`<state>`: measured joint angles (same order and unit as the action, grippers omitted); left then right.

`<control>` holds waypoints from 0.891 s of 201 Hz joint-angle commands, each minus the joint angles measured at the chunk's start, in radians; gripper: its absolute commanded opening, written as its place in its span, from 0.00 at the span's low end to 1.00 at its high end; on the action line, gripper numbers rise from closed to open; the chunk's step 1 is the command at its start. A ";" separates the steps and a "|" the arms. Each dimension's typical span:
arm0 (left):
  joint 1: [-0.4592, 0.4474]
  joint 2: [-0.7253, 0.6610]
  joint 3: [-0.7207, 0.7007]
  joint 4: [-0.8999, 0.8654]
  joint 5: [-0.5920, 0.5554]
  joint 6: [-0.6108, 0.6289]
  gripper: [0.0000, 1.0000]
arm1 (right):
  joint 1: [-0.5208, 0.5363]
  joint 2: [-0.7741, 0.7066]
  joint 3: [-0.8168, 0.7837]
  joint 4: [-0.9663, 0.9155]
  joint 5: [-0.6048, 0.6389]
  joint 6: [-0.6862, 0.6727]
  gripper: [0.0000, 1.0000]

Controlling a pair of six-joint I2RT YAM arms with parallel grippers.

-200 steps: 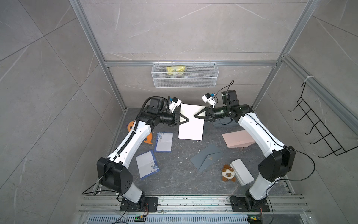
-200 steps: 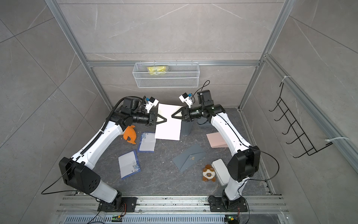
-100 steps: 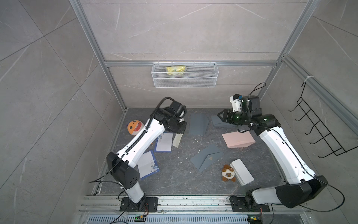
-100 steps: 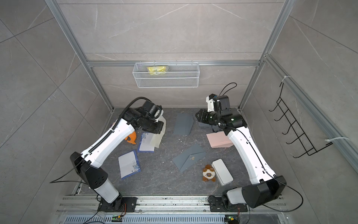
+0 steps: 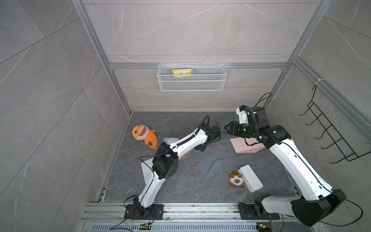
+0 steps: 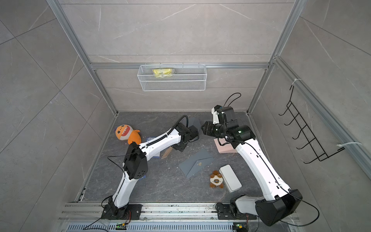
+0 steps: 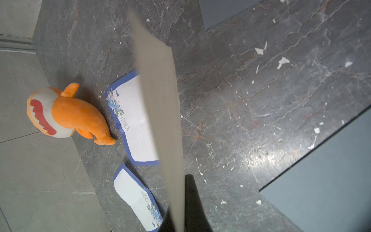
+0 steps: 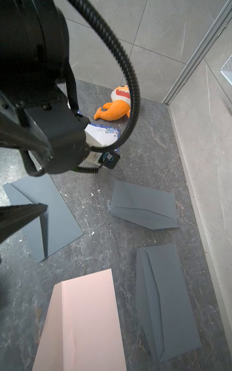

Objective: Take the letter paper out of the envelope
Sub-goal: Place the letter paper at the center of the board.

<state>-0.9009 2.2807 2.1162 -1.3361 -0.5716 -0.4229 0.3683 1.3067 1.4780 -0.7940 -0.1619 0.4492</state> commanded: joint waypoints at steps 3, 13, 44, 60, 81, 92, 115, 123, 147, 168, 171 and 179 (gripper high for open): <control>-0.001 0.042 0.035 -0.031 -0.041 -0.041 0.00 | 0.004 -0.033 -0.026 -0.012 -0.018 0.003 0.45; -0.004 0.076 0.030 -0.013 -0.032 -0.040 0.00 | 0.004 -0.039 -0.036 -0.010 -0.020 0.006 0.45; -0.006 0.112 0.017 0.042 0.004 -0.032 0.00 | 0.004 -0.046 -0.056 -0.012 -0.024 0.012 0.45; -0.007 0.128 0.018 0.062 0.020 -0.024 0.00 | 0.004 -0.045 -0.062 -0.007 -0.035 0.021 0.45; -0.007 0.143 0.010 0.088 0.040 -0.023 0.00 | 0.004 -0.044 -0.068 0.005 -0.042 0.035 0.44; -0.006 0.152 0.009 0.092 0.052 -0.026 0.00 | 0.004 -0.040 -0.067 0.010 -0.049 0.040 0.44; -0.006 0.153 -0.017 0.119 0.077 -0.036 0.00 | 0.004 -0.040 -0.069 0.015 -0.056 0.048 0.44; -0.004 0.151 -0.032 0.138 0.086 -0.035 0.00 | 0.004 -0.042 -0.072 0.014 -0.058 0.051 0.44; -0.002 0.164 -0.040 0.141 0.095 -0.035 0.00 | 0.004 -0.053 -0.085 0.019 -0.063 0.060 0.44; 0.008 0.155 -0.060 0.169 0.133 -0.044 0.00 | 0.004 -0.061 -0.099 0.020 -0.067 0.069 0.44; 0.010 0.154 -0.061 0.174 0.137 -0.044 0.00 | 0.005 -0.063 -0.101 0.020 -0.067 0.068 0.44; 0.013 0.151 -0.065 0.184 0.144 -0.044 0.00 | 0.005 -0.064 -0.105 0.019 -0.068 0.070 0.44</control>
<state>-0.9009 2.4393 2.0663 -1.1816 -0.4751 -0.4484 0.3683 1.2709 1.3945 -0.7853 -0.2153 0.4988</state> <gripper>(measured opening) 0.047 0.440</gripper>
